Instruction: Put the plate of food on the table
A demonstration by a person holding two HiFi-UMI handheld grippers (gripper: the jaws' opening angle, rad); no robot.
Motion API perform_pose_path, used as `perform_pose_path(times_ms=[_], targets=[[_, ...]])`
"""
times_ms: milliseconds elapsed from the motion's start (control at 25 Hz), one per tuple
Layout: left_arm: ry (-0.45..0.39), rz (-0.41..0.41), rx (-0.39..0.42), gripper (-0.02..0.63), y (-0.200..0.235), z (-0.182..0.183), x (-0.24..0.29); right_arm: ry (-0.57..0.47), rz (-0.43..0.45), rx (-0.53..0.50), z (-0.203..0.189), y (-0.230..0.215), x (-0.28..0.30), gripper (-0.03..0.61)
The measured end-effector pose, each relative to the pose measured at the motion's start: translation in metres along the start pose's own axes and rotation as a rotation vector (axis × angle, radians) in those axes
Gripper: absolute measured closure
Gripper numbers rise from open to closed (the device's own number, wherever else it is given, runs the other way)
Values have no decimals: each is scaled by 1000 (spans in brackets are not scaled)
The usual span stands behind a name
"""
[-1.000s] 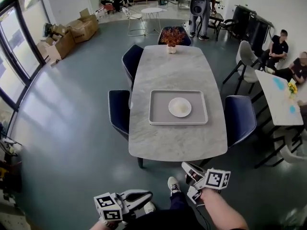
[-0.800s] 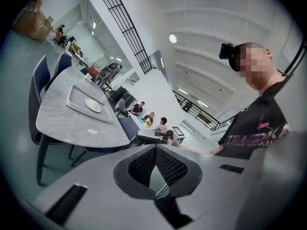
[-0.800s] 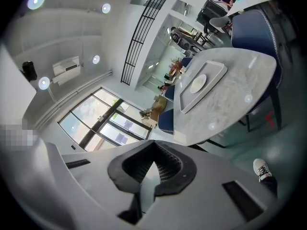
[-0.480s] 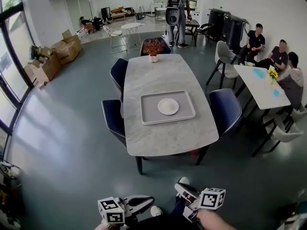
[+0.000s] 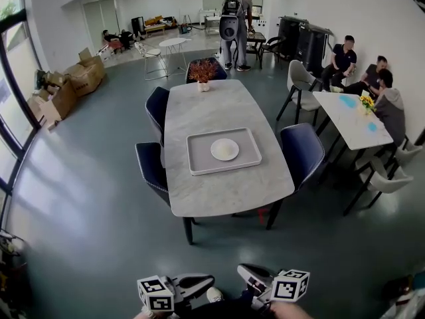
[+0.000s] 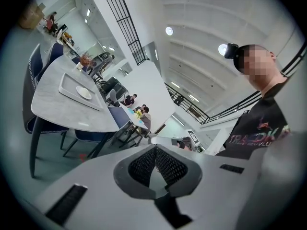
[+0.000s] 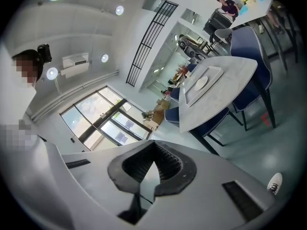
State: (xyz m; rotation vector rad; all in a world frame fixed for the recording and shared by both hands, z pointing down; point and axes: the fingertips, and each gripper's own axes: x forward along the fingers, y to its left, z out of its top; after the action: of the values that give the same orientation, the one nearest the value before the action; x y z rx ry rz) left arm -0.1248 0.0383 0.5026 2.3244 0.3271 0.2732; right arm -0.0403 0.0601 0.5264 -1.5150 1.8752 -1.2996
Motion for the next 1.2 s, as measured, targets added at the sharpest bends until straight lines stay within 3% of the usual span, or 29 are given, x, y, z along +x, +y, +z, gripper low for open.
perform_pose_path(times_ms=[240, 1200], targets=[[-11, -8, -3, 607, -5, 2, -3, -24, 42, 12, -5, 7, -1, 572], [-31, -2, -5, 607, -14, -9, -11, 11, 17, -3, -21, 15, -5, 572]])
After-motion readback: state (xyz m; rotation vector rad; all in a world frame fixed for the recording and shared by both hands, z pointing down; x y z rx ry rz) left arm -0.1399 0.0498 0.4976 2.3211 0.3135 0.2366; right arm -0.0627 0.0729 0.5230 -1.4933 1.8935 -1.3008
